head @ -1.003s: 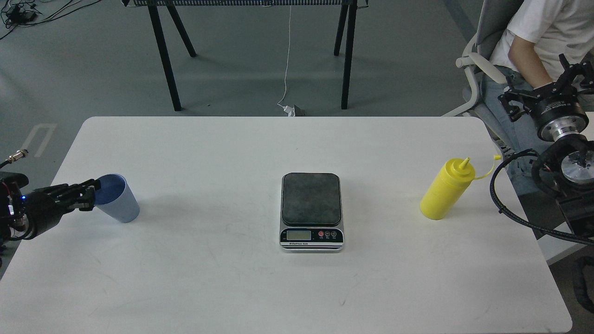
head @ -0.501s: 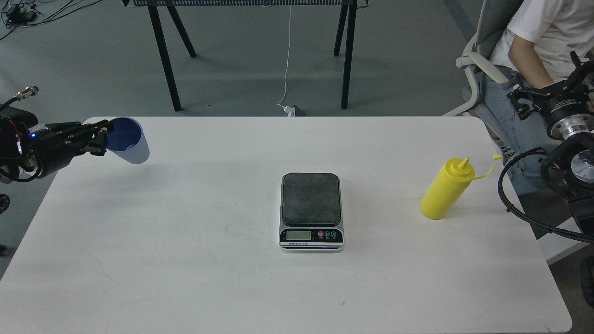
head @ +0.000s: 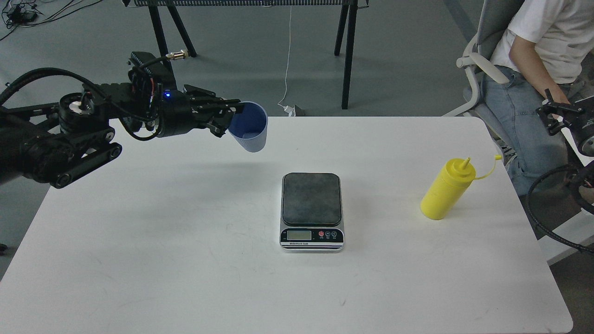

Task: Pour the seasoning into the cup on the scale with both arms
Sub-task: 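Lift the blue cup and carry it over the scale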

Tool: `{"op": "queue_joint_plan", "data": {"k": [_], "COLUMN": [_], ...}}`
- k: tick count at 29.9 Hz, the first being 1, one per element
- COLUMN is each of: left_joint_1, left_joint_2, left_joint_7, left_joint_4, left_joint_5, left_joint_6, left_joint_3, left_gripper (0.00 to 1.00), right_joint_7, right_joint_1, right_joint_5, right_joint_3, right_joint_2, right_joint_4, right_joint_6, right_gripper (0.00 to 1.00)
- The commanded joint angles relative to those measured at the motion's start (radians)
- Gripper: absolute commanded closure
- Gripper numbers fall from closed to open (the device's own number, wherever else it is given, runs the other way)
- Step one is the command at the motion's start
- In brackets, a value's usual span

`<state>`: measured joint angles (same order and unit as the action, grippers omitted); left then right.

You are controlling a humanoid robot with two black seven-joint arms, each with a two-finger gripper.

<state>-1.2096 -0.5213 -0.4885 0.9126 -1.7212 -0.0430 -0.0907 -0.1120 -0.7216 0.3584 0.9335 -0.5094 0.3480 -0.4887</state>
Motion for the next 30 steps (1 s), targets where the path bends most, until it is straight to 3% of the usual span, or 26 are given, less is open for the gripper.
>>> {"op": "queue_joint_plan", "data": {"k": [1,9,30], "left_joint_1": [-0.004,-0.002,0.036], "left_joint_2": [0.093,0.207,0.296], "left_joint_7": [0.000,0.000,0.000], "left_joint_4": [0.002,-0.004,-0.127], "left_joint_5": [0.000,0.000,0.005], "left_joint_6": [0.060,0.121,0.127], "left_joint_3": [-0.003,-0.021,-0.053], "left_gripper": [0.91,0.91,0.87], "right_joint_7": [-0.001,-0.001,0.000], "right_joint_1": [0.005,0.005,0.004], "right_joint_5": [0.001,0.001,-0.009], "right_joint_3": [0.004,0.007,-0.010], "right_joint_2": [-0.011,-0.031,-0.029], "right_joint_4": [0.000,0.002,-0.001], "right_joint_6": [0.000,0.000,0.000], "right_gripper": [0.00,0.00,0.00]}}
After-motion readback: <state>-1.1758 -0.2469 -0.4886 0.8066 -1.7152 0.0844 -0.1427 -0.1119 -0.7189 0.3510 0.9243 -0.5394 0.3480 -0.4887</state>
